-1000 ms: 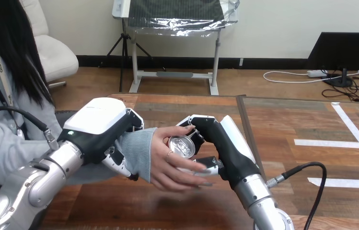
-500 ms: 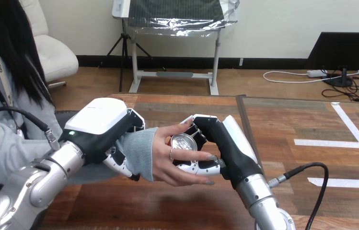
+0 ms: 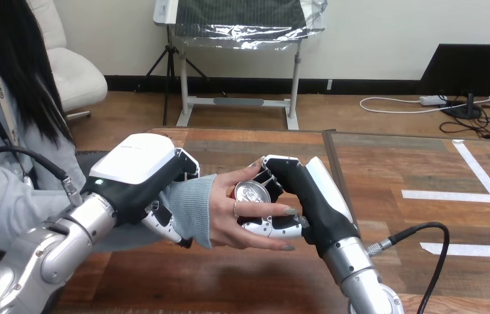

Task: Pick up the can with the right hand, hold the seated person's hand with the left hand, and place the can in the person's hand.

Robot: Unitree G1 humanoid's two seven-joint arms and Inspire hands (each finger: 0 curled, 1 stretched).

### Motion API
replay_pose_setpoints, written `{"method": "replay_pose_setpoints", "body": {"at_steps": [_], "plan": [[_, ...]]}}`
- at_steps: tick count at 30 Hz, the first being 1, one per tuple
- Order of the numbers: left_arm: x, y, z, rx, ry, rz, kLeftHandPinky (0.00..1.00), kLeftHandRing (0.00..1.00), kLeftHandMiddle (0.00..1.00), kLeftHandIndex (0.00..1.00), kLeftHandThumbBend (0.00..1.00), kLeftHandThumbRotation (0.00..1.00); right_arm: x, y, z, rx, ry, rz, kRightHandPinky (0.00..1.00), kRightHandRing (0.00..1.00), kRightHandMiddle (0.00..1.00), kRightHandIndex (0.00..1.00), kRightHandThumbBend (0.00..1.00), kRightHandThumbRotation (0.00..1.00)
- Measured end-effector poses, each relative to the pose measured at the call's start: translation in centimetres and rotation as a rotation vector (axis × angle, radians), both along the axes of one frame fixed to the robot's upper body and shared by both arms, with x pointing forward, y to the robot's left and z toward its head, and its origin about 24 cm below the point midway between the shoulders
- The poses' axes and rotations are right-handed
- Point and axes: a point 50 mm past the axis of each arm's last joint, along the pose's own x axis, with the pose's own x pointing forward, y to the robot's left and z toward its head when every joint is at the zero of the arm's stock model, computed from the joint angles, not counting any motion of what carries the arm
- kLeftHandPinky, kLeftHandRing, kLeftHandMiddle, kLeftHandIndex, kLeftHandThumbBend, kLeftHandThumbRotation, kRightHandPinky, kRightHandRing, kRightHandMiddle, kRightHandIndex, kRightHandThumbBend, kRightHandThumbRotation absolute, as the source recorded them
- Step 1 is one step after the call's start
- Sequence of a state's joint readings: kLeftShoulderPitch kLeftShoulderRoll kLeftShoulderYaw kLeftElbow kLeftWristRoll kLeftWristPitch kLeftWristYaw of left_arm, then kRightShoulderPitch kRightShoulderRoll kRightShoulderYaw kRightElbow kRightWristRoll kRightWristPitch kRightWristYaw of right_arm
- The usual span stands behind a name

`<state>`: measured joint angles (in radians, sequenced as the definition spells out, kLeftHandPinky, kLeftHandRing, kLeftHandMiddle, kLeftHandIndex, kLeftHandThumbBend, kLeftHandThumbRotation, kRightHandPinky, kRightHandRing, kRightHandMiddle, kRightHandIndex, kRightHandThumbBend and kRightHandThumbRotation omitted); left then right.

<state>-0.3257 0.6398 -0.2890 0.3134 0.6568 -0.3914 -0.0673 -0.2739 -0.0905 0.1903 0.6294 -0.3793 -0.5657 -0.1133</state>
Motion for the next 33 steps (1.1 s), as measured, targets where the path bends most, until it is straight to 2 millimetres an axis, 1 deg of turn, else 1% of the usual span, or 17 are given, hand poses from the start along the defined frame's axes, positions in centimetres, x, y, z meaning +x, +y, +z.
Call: {"method": "replay_pose_setpoints", "body": {"at_steps": [19, 33], "plan": [[-0.06, -0.09, 0.00, -0.008, -0.008, -0.006, 0.23, 0.28, 0.35, 0.38, 0.93, 0.00, 0.04, 0.02, 0.00, 0.025, 0.011, -0.007, 0.41, 0.44, 0.52, 0.53, 0.77, 0.00], [-0.14, -0.26, -0.15, -0.016, -0.005, -0.009, 0.23, 0.29, 0.36, 0.38, 0.93, 0.00, 0.05, 0.01, 0.01, 0.026, 0.011, -0.006, 0.40, 0.43, 0.52, 0.53, 0.78, 0.00]]}}
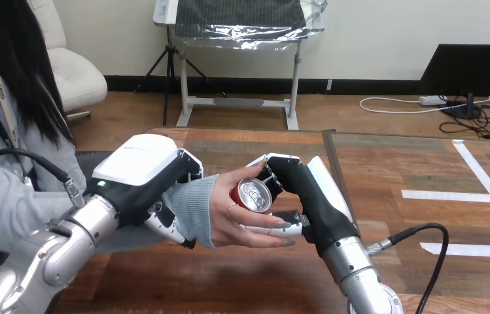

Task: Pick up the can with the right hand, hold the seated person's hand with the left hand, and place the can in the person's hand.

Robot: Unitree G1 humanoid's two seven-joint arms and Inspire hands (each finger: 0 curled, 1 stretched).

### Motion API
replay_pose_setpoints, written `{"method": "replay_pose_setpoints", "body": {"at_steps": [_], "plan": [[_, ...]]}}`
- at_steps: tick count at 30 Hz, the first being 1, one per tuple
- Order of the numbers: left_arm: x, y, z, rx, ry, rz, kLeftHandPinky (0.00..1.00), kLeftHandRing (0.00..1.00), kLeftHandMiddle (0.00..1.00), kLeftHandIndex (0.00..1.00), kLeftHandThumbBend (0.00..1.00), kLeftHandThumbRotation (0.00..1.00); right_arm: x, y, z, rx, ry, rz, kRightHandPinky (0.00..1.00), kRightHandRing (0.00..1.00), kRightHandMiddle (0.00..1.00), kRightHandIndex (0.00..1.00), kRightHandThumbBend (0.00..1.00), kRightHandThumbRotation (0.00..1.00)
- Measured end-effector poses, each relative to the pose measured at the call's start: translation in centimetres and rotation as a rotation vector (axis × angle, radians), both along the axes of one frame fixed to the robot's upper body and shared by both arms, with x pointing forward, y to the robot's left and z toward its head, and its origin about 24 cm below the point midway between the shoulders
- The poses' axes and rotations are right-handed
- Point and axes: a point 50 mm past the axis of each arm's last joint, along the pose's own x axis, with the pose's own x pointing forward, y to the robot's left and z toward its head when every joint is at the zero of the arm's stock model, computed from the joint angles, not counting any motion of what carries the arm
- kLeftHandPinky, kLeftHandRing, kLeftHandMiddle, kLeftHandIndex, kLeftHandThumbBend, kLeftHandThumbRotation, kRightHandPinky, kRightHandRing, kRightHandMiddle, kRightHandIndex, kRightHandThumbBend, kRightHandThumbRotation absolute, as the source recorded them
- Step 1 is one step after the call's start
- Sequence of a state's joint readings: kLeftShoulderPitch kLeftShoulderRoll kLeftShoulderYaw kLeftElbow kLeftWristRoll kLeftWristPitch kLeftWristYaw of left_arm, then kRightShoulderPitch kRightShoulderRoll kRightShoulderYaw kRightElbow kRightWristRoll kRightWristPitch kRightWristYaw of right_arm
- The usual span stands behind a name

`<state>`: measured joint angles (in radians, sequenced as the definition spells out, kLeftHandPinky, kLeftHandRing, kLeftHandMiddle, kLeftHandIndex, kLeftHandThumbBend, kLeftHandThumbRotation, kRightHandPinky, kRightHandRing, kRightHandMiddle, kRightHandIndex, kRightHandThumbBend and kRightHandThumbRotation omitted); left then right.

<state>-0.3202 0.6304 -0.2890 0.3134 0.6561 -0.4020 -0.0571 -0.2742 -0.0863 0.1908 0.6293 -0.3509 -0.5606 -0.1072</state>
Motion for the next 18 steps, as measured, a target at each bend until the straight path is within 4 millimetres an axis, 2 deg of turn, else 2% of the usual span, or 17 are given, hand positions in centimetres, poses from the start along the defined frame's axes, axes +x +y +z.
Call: {"method": "replay_pose_setpoints", "body": {"at_steps": [18], "plan": [[-0.09, -0.03, -0.16, -0.004, 0.005, 0.001, 0.24, 0.29, 0.36, 0.39, 0.94, 0.00, -0.02, 0.04, 0.05, 0.001, -0.005, 0.003, 0.40, 0.44, 0.52, 0.53, 0.78, 0.00]]}}
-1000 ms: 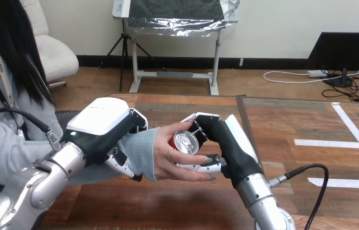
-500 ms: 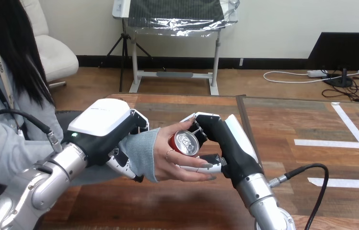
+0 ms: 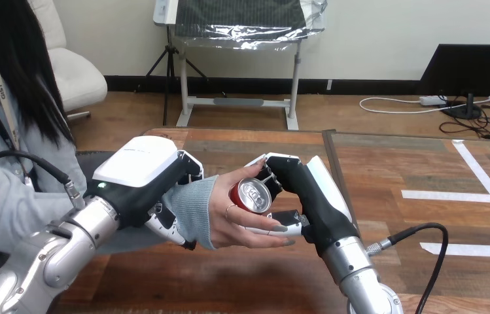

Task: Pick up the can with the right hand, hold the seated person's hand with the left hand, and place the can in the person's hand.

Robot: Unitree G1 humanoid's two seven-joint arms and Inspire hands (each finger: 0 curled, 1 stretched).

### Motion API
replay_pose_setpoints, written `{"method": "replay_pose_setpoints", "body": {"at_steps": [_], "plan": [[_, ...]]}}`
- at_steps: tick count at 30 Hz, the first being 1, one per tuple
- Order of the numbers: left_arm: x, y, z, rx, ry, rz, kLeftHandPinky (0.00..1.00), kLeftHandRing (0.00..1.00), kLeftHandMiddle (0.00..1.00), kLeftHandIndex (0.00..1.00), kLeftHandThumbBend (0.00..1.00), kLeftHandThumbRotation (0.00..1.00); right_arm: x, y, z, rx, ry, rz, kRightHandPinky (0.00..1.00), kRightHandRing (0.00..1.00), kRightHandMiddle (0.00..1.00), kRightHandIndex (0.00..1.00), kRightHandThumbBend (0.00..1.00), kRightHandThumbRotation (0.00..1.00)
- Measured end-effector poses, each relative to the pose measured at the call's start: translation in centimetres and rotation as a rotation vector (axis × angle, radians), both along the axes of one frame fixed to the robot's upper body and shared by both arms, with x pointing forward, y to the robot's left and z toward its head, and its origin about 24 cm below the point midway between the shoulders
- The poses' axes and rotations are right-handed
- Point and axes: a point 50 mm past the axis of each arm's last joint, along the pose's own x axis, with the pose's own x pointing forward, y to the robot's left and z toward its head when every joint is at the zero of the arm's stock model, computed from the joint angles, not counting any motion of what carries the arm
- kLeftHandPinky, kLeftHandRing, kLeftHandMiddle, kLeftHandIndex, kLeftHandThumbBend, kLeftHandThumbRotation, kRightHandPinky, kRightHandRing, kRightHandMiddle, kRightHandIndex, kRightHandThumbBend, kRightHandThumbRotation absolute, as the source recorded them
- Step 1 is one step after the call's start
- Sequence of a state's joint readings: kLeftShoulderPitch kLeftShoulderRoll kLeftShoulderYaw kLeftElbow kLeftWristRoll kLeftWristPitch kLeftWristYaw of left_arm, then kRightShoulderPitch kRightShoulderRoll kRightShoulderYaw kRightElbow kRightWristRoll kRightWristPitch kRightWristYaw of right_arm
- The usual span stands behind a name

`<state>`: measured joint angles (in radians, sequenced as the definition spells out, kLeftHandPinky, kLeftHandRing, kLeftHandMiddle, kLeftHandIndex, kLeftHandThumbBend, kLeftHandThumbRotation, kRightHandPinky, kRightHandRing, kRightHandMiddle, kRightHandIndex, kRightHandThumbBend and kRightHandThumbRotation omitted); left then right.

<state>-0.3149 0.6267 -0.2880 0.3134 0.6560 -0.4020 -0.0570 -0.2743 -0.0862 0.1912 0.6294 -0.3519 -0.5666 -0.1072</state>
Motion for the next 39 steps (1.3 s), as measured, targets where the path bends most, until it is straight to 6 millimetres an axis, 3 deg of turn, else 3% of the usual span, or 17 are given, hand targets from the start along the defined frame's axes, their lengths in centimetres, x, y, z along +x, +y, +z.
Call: {"method": "replay_pose_setpoints", "body": {"at_steps": [27, 39], "plan": [[-0.02, 0.05, 0.34, -0.017, -0.029, -0.009, 0.26, 0.31, 0.37, 0.39, 0.95, 0.00, 0.02, -0.03, 0.11, 0.008, -0.007, 0.001, 0.43, 0.49, 0.56, 0.61, 0.81, 0.00], [-0.07, 0.12, 0.47, -0.031, -0.048, -0.018, 0.26, 0.31, 0.37, 0.39, 0.94, 0.00, 0.07, -0.10, 0.15, 0.030, 0.005, 0.007, 0.49, 0.59, 0.65, 0.65, 0.81, 0.00]]}}
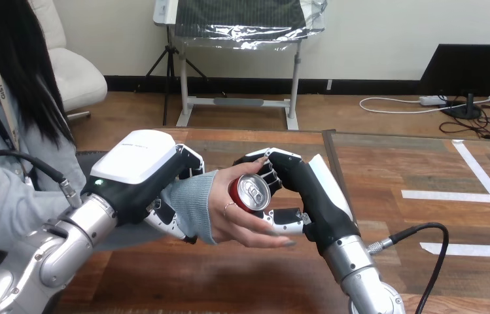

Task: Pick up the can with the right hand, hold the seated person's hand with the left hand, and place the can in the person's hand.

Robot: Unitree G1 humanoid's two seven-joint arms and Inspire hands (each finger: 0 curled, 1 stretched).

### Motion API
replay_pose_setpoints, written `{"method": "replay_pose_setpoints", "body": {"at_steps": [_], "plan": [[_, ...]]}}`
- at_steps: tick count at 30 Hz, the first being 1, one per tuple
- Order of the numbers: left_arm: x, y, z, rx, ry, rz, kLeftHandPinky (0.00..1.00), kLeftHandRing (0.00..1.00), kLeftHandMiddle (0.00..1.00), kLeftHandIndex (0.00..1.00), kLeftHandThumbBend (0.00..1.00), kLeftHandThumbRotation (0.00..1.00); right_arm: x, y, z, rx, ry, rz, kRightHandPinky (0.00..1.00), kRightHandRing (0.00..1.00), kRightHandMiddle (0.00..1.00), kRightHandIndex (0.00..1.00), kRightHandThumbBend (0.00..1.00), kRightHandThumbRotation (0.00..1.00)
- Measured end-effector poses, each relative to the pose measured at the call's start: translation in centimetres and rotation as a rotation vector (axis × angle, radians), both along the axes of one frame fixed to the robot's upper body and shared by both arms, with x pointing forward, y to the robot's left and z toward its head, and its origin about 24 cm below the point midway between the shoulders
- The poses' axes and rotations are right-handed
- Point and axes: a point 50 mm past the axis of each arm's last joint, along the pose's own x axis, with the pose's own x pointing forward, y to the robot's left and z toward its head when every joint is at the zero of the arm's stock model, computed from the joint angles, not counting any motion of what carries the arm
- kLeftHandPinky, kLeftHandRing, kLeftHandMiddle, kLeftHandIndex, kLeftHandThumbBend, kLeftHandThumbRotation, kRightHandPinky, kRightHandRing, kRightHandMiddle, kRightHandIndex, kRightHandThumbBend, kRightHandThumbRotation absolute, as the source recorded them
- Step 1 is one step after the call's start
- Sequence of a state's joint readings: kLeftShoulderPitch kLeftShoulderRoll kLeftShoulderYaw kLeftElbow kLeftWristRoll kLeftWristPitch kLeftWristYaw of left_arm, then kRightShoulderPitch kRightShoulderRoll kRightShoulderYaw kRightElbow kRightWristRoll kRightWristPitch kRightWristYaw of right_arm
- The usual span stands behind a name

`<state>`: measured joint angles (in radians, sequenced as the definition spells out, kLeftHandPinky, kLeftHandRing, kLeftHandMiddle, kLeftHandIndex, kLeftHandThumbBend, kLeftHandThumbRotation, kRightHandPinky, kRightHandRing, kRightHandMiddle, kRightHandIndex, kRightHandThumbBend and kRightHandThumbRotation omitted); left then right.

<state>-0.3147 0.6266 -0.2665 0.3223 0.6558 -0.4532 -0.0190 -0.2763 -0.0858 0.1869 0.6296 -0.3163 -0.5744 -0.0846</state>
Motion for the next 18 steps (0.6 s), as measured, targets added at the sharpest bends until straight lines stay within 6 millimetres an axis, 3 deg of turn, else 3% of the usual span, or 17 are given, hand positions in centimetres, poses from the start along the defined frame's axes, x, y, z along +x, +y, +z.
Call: {"method": "replay_pose_setpoints", "body": {"at_steps": [18], "plan": [[-0.07, 0.08, 0.19, -0.010, -0.017, -0.013, 0.27, 0.31, 0.37, 0.38, 0.95, 0.01, 0.04, 0.02, -0.01, 0.002, 0.007, 0.004, 0.56, 0.65, 0.70, 0.70, 0.84, 0.00]]}}
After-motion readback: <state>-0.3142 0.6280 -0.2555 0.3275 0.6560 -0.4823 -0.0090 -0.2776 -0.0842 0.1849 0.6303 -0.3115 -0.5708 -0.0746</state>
